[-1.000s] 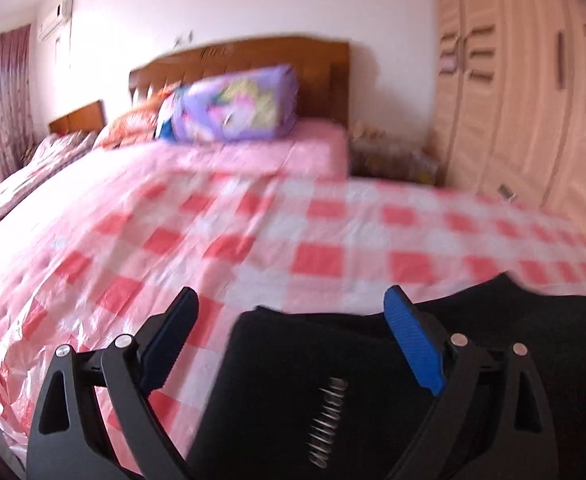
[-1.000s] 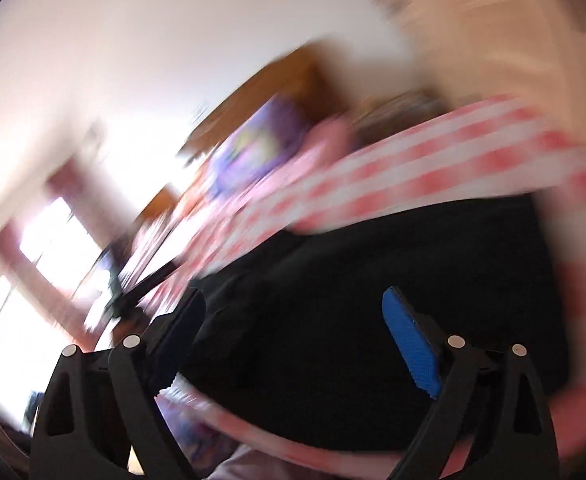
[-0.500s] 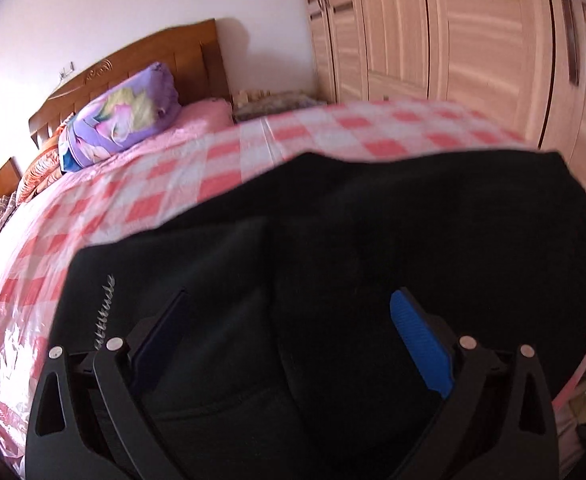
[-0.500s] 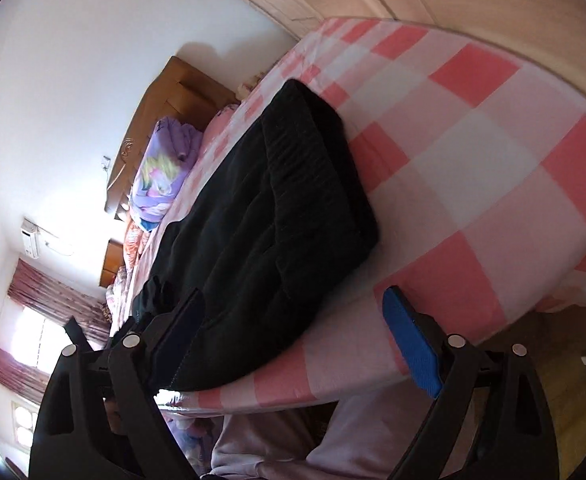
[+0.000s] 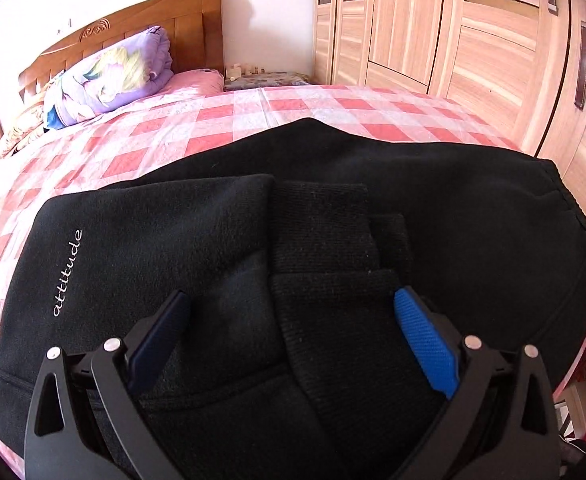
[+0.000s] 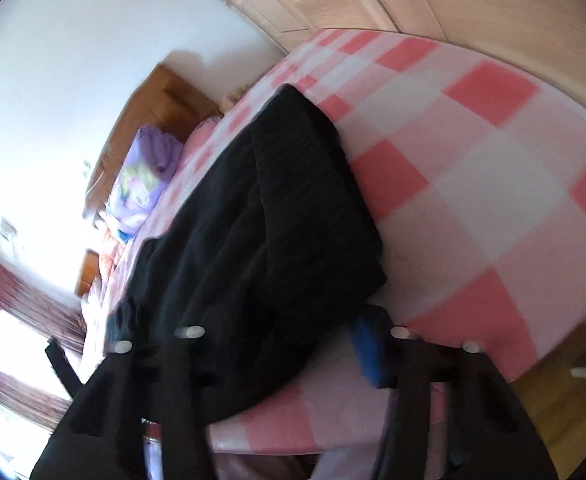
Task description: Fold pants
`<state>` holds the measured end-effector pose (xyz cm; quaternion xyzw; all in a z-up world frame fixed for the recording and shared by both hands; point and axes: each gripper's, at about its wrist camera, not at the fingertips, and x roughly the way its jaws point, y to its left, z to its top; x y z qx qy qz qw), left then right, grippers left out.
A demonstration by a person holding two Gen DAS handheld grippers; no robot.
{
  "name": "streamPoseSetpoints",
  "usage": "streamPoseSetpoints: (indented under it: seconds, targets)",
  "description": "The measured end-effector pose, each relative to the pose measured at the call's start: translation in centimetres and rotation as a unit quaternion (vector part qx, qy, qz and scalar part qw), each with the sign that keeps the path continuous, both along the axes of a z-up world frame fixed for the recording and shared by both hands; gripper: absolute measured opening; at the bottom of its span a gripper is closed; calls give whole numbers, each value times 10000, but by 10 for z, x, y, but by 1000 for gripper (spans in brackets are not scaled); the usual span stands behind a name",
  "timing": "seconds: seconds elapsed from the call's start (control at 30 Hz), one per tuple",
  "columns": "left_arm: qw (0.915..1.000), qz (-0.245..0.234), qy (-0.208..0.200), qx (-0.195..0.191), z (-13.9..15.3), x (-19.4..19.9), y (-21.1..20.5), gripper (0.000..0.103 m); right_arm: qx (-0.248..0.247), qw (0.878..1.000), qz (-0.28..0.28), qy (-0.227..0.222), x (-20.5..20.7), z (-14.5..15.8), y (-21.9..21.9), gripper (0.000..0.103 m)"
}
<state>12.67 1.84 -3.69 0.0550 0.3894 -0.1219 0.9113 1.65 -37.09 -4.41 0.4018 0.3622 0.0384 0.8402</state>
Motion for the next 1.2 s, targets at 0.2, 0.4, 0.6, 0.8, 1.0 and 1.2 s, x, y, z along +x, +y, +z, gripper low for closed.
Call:
streamPoseSetpoints:
  seconds: [0.2,0.4,0.6,0.8,1.0,1.2]
  targets:
    - [9998,-141,-90,-102,35,-12,-5,101,-205,9962,-172,-829,-21,12,5,33]
    - [9897,-978,400,-971,80,13,-63,101,-746,9916,-206,-1036,-25,20,18,32]
    - [9540,-2204,1897,-729,75,67,-211,101,-1082,9881,-254,-1060,-23,29,28,32]
    - [9084,-2941,2867,787,61,69,-349,101,-2325,9624,-170,-1395,-23,52,67,32]
    - [8633,-3031,2212,3375,35,45,-418,101,-2909,9427,-26,-1635,-22,59,91,32]
    - [7821,-3005,1837,5141,-9,32,-413,59,-3039,9395,87,-1580,-21,58,92,40]
